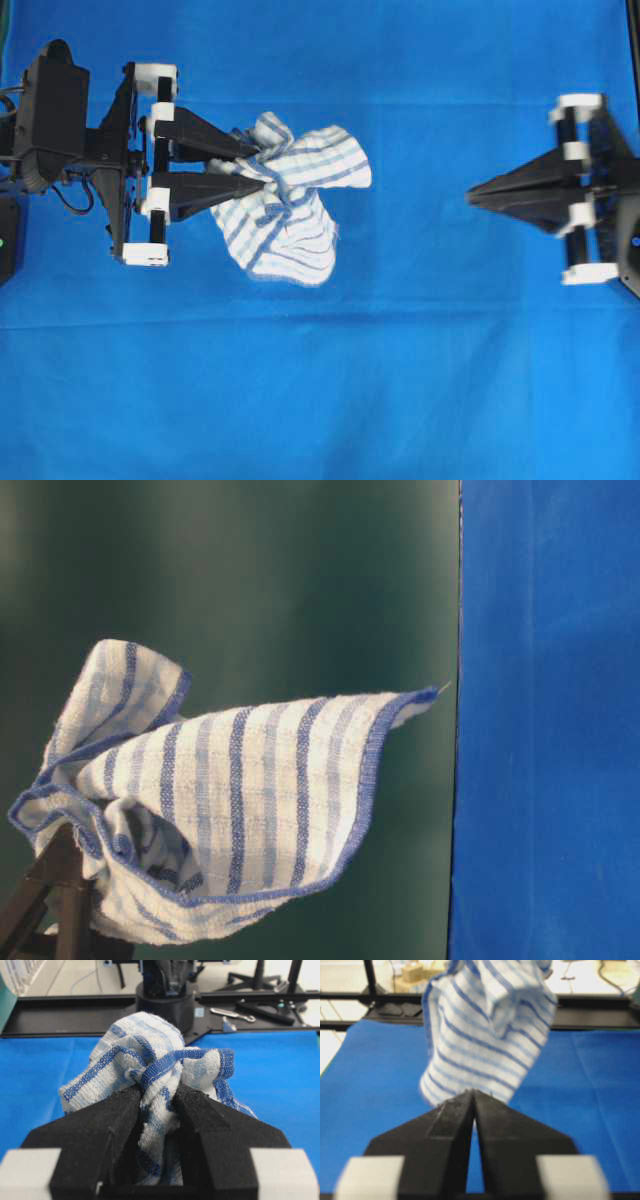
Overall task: Hand over the towel.
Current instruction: 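Extend the right gripper toward the towel held by the left gripper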
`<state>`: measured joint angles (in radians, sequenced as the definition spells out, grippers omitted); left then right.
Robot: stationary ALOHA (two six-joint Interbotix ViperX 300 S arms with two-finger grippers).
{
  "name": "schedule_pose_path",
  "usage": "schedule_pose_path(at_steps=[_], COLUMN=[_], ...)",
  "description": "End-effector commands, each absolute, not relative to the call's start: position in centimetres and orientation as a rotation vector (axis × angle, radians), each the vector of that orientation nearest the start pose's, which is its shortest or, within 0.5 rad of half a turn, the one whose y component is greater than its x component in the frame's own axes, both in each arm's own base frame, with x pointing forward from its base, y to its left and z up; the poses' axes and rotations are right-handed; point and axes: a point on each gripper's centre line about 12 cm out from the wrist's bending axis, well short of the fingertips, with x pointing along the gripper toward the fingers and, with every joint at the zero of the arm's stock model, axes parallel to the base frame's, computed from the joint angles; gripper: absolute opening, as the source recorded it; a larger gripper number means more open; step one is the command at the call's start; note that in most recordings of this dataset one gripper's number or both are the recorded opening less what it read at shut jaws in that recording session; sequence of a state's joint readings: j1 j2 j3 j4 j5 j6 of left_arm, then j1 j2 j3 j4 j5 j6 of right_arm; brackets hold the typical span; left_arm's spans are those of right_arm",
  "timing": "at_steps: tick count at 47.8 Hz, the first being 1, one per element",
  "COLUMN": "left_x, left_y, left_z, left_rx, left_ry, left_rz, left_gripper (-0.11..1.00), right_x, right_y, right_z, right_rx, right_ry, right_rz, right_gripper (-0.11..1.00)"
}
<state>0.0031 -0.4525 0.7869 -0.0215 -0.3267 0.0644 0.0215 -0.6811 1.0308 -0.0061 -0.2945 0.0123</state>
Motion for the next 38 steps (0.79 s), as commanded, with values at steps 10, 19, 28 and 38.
schedule_pose_path(at_steps=[10,19,28,38], left_x=[32.5,32.5,32.4,32.4], left_y=[0.2,0.2,0.2,0.2], left_z=[33.3,33.2,33.2,33.2], left_rx=[0.046,0.046,0.044,0.046], left_ry=[-0.024,-0.02,-0.02,-0.023], left_rz=[0.011,0.011,0.011,0.011], left_gripper=[0.15,0.15,0.15,0.15], right_x=[34.0,38.5,41.4,44.0], right_y=[1.6,2.0,2.1,2.2], right_z=[29.6,29.2,29.2,28.6], right_rx=[0.014,0.03,0.034,0.034], right_ry=[0.072,0.096,0.105,0.111], right_rz=[0.046,0.05,0.049,0.047], right_gripper=[0.72,0.71,0.71,0.71])
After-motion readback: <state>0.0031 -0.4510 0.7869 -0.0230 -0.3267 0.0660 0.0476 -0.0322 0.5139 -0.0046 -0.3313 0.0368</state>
